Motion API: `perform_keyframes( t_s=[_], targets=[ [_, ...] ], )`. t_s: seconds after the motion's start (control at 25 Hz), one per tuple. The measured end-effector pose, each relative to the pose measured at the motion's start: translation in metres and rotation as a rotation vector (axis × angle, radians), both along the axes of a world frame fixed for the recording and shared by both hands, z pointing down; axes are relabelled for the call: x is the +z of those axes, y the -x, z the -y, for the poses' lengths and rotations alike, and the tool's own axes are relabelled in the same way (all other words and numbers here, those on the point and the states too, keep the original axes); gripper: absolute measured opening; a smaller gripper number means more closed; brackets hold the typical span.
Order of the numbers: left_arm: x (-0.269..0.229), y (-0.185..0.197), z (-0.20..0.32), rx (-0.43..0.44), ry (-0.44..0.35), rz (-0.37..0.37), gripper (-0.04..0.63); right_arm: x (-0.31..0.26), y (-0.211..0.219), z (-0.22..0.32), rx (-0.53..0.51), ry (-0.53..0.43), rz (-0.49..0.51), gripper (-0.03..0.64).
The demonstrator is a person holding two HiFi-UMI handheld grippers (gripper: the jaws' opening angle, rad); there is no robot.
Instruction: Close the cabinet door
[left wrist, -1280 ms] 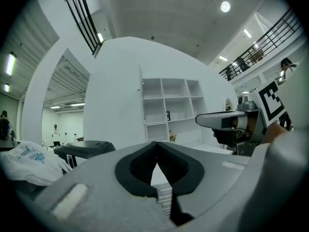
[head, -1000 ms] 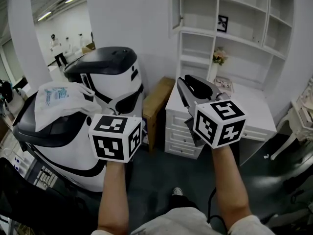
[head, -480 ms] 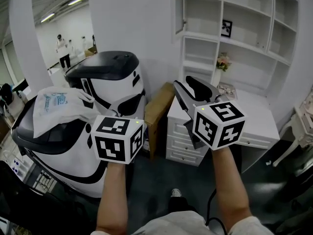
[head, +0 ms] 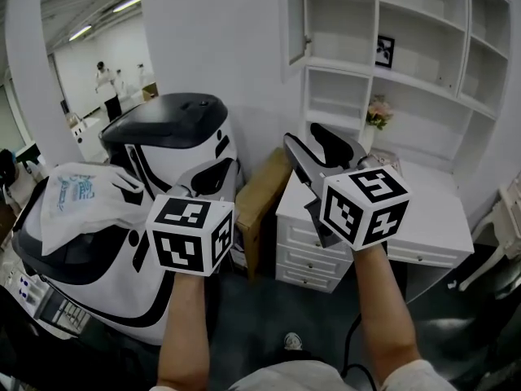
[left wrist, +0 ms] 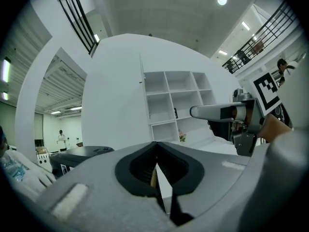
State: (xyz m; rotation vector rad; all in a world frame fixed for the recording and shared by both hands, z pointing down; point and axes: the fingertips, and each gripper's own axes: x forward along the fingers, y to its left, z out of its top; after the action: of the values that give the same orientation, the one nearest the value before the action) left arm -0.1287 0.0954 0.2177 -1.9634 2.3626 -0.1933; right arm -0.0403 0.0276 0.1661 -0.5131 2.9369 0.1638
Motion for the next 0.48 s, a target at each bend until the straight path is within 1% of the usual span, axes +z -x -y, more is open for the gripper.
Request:
perform_keyframes(
  t_s=[0.2,0.48],
  targets=[
    [-0.001,0.019,0.041,-0.015,-0.003,-0.028,-0.003,-0.003,0.017,0.045,-0.010,0.002,-0.007,0.219],
    [0.000,0.043,0.093,-0.050,0.005,-0.041,-0.003,-0.007,0.039,0.100,-0.035,0.016,0.002,0.244]
  ],
)
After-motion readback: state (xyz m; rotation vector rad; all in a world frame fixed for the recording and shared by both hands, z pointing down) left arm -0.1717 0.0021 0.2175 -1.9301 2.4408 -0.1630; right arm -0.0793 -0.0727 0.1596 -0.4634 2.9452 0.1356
